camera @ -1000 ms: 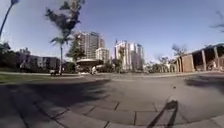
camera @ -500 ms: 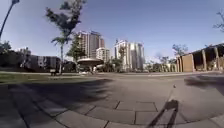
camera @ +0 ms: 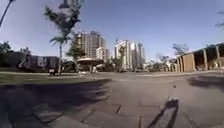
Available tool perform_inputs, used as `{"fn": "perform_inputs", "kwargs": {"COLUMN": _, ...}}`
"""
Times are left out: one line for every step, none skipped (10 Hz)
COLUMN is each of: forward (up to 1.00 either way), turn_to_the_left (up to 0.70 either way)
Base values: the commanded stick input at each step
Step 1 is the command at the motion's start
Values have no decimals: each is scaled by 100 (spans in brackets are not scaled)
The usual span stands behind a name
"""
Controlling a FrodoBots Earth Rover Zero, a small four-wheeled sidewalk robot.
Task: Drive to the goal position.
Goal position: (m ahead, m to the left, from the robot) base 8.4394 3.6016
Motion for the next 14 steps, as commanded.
{"fn": "perform_inputs", "kwargs": {"forward": 70, "turn_to_the_left": 1}}
{"fn": "perform_inputs", "kwargs": {"forward": 70, "turn_to_the_left": 1}}
{"fn": "perform_inputs", "kwargs": {"forward": 70, "turn_to_the_left": 1}}
{"fn": "perform_inputs", "kwargs": {"forward": 70, "turn_to_the_left": 1}}
{"fn": "perform_inputs", "kwargs": {"forward": 70, "turn_to_the_left": 1}}
{"fn": "perform_inputs", "kwargs": {"forward": 70, "turn_to_the_left": 1}}
{"fn": "perform_inputs", "kwargs": {"forward": 70, "turn_to_the_left": 1}}
{"fn": "perform_inputs", "kwargs": {"forward": 70, "turn_to_the_left": 1}}
{"fn": "perform_inputs", "kwargs": {"forward": 70, "turn_to_the_left": 1}}
{"fn": "perform_inputs", "kwargs": {"forward": 70, "turn_to_the_left": 1}}
{"fn": "perform_inputs", "kwargs": {"forward": 70, "turn_to_the_left": 1}}
{"fn": "perform_inputs", "kwargs": {"forward": 70, "turn_to_the_left": 1}}
{"fn": "perform_inputs", "kwargs": {"forward": 70, "turn_to_the_left": 1}}
{"fn": "perform_inputs", "kwargs": {"forward": 70, "turn_to_the_left": 1}}
